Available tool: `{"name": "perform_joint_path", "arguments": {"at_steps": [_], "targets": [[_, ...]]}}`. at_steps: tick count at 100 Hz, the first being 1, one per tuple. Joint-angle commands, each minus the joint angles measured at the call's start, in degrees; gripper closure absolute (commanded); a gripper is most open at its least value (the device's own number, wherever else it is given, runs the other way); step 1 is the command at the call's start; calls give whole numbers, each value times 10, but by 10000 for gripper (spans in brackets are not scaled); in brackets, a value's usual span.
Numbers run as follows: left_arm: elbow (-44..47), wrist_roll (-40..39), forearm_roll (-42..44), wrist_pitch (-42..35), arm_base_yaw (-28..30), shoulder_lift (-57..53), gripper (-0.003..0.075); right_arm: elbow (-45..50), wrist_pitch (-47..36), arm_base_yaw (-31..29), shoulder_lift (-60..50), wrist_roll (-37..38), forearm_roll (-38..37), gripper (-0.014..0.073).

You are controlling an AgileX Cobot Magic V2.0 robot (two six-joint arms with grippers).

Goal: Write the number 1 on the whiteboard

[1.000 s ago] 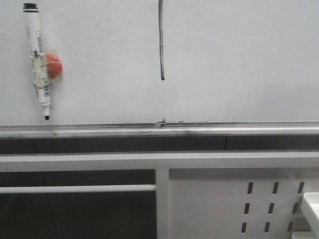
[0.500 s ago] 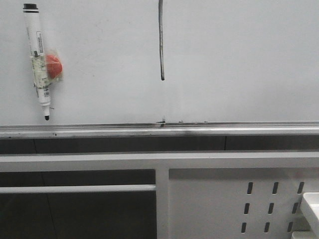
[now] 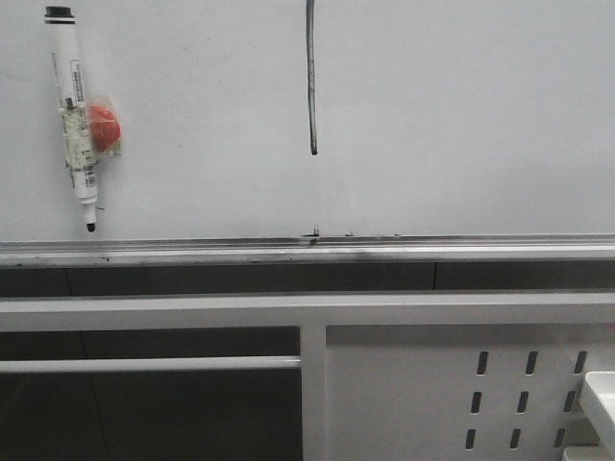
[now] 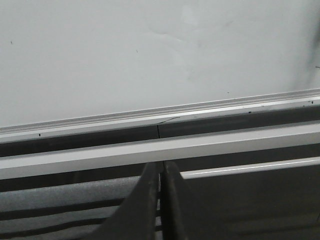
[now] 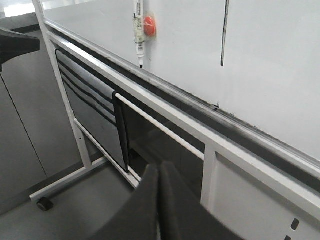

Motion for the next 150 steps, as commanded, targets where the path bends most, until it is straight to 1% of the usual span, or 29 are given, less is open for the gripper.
{"name": "perform_joint_path", "arguments": {"at_steps": [1, 79, 94, 103, 109, 119, 124, 138, 150], "targets": [[20, 1, 5, -24, 0, -13, 740, -14, -47, 0, 2, -1, -2, 652], [20, 1, 5, -24, 0, -13, 740, -13, -47, 0, 1, -1, -2, 652], [20, 1, 5, -24, 0, -13, 740, 1, -48, -2, -80, -1, 1, 652], [20, 1, 5, -24, 0, -13, 740, 23, -60, -17, -124, -1, -4, 652], [20, 1, 5, -24, 0, -13, 740, 46, -90, -41, -135, -1, -4, 652], [20, 1, 5, -24, 0, -13, 740, 101, -204, -104, -138, -1, 8, 652], [20, 1, 5, -24, 0, -13, 740, 97, -160, -145, -141, -1, 16, 652], [20, 1, 5, -24, 1, -13, 740, 99, -129, -274, -142, -1, 44, 652], [20, 1, 5, -24, 1, -13, 740, 99, -111, -385, -142, -1, 45, 652]]}}
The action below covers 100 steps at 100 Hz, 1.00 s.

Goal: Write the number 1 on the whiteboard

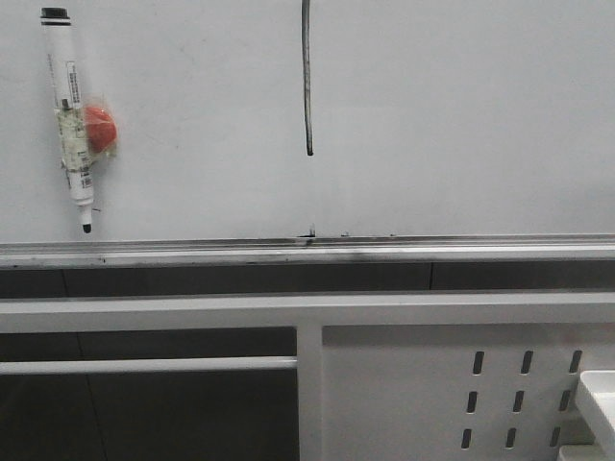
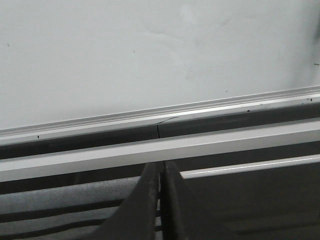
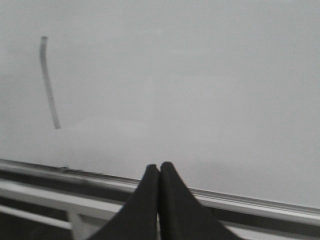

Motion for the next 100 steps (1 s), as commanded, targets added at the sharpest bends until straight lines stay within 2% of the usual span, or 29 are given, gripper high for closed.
{"name": "perform_joint_path", "arguments": {"at_steps": [1, 10, 17, 36, 59, 73, 100], "targets": [[20, -1, 2, -26, 1, -13, 740, 8, -29, -79, 4, -1, 6, 652], [20, -1, 2, -26, 1, -13, 740, 8, -24, -152, 4, 0, 6, 652], [20, -1, 2, -26, 1, -13, 740, 8, 13, -188, -1, 0, 6, 652], [20, -1, 2, -26, 1, -13, 740, 8, 205, -205, -46, 27, 6, 652], [20, -1, 2, -26, 1, -13, 740, 8, 197, -205, -50, 32, -27, 652], [20, -1, 2, -26, 1, -13, 740, 8, 197, -205, -50, 86, -74, 652], [20, -1, 2, -26, 1, -13, 740, 8, 197, -205, -50, 87, -74, 652]]}}
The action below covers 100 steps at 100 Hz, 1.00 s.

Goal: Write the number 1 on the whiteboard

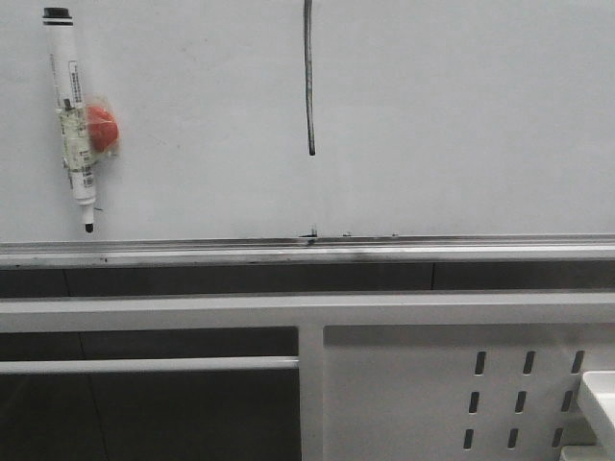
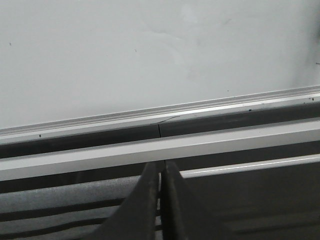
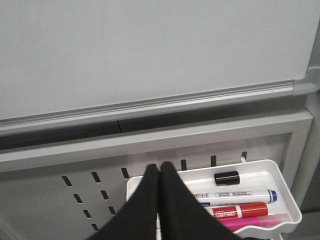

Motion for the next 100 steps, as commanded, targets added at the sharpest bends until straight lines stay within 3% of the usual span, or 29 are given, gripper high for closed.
{"name": "perform_joint_path", "arguments": {"at_steps": [1, 100], "targets": [[20, -1, 1, -27, 1, -13, 740, 8, -16, -3, -14, 4, -15, 652], [20, -1, 1, -27, 1, -13, 740, 8, -19, -3, -14, -19, -16, 652]]}}
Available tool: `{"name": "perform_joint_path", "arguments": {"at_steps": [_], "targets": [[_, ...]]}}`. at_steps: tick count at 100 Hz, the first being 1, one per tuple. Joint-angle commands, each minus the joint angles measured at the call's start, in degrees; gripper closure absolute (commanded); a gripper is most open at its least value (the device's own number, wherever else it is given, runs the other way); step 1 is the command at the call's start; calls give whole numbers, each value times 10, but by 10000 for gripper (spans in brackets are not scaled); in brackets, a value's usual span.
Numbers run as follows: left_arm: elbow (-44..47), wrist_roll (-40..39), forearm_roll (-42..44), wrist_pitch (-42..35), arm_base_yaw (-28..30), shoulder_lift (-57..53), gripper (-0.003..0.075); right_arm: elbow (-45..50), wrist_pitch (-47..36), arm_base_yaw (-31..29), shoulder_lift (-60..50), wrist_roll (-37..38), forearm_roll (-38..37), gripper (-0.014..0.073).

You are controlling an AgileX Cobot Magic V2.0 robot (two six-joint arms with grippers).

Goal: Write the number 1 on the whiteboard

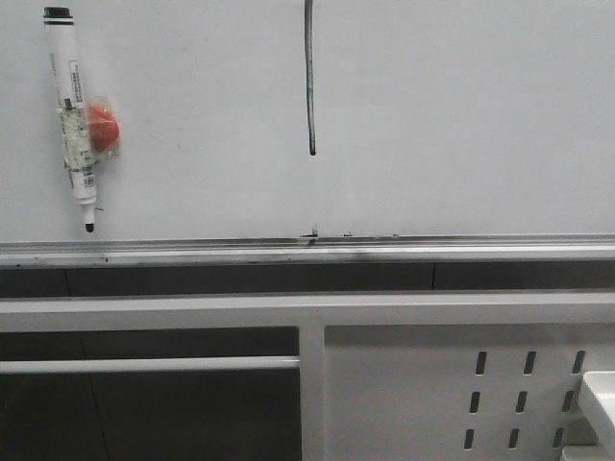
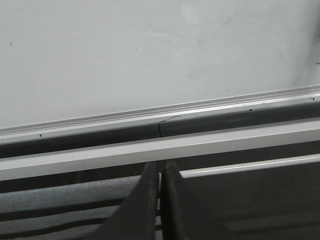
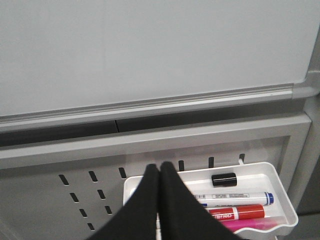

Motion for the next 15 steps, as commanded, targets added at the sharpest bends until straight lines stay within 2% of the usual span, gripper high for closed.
{"name": "perform_joint_path", "arguments": {"at_steps": [1, 15], "targets": [[20, -1, 1, -27, 1, -13, 740, 8, -19, -3, -14, -9, -13, 652], [20, -1, 1, -27, 1, -13, 740, 8, -19, -3, -14, -9, -13, 652]]}}
